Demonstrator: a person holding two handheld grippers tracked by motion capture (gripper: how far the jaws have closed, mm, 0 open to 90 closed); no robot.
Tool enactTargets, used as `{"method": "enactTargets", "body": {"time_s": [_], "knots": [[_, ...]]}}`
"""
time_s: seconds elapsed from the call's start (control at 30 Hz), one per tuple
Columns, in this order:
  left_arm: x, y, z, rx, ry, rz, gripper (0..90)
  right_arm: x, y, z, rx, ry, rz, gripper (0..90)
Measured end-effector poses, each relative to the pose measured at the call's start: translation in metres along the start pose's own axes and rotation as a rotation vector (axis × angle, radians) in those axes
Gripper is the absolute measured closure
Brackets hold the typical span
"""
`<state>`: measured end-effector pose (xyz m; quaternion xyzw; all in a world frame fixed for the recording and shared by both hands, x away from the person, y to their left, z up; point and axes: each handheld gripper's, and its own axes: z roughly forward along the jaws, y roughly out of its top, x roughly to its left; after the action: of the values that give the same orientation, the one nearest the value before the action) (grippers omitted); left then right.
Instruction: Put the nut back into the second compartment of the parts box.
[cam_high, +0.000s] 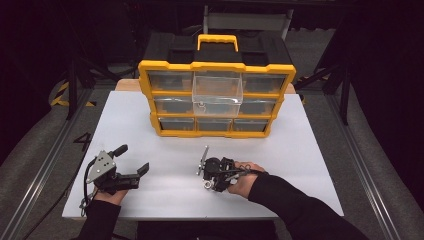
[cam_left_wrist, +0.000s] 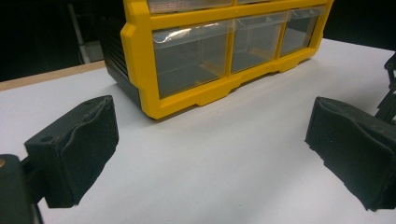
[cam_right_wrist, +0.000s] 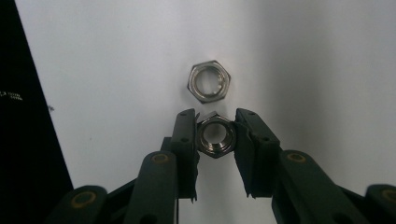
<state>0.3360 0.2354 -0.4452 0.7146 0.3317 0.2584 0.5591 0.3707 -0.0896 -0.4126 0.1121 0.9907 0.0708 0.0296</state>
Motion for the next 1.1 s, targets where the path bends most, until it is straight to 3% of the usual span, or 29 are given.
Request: {"method": "enactTargets", "body": {"time_s": [0.07,0.37,0.47,0.53,0.6,1.1], "knots": [[0.0,0.0,0.0,0.0,0.0,0.0,3.3,0.0,-0.001,-0.004,0.005,-0.001,-0.001,69.6],[-0.001,0.0,0.0,-0.001,0.003,-0.003,3.3,0.0,-0.002,-0.051,-0.013,-0.001,-0.025,69.6],[0.0,0.0,0.0,0.001,0.003,0.001,3.3,-0.001,-0.002,-0.057,-0.018,-0.001,-0.034,69.6],[0.0,0.0,0.0,0.002,0.002,0.002,3.3,-0.001,0.0,-0.081,-0.024,-0.012,-0.049,69.6],[0.0,0.0,0.0,0.001,0.002,0.001,3.3,-0.002,0.001,-0.093,-0.029,-0.016,-0.051,69.6],[0.0,0.0,0.0,-0.002,0.003,0.0,3.3,-0.013,0.015,-0.169,-0.065,-0.056,-0.046,69.6]]}}
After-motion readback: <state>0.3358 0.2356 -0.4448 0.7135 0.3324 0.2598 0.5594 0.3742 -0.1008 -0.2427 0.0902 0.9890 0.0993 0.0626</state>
